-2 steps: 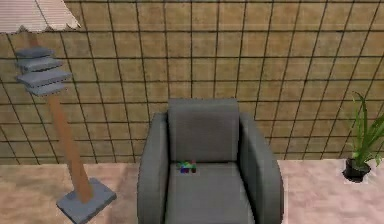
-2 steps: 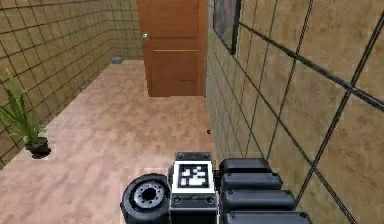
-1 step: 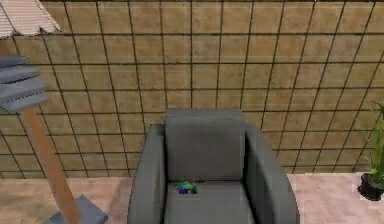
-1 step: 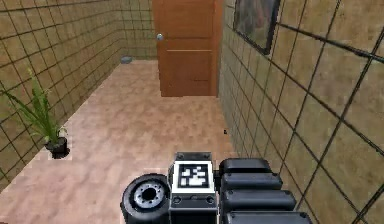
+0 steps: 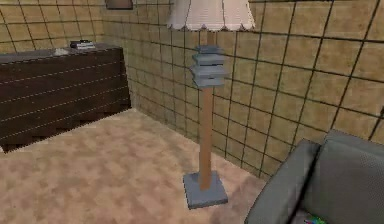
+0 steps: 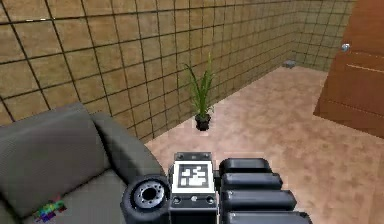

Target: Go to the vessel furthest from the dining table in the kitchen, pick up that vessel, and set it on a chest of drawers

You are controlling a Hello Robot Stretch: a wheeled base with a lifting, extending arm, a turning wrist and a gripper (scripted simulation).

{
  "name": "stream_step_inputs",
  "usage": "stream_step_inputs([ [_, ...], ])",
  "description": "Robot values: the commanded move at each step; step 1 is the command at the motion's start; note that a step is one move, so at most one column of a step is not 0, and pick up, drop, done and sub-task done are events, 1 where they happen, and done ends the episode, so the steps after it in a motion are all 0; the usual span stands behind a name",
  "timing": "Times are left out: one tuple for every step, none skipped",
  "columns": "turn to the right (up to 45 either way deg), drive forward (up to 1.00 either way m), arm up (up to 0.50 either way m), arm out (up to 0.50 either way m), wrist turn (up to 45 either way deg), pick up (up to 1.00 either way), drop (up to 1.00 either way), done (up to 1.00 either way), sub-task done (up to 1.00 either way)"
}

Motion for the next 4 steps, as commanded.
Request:
stream_step_inputs([
  [-45.0, 0.0, 0.0, 0.0, 0.0, 0.0, 0.0, 0.0, 0.0],
  [-6.0, 0.0, 0.0, 0.0, 0.0, 0.0, 0.0, 0.0, 0.0],
  [0.0, 0.45, 0.0, 0.0, 0.0, 0.0, 0.0, 0.0, 0.0],
  [27.0, 0.0, 0.0, 0.0, 0.0, 0.0, 0.0, 0.0, 0.0],
])
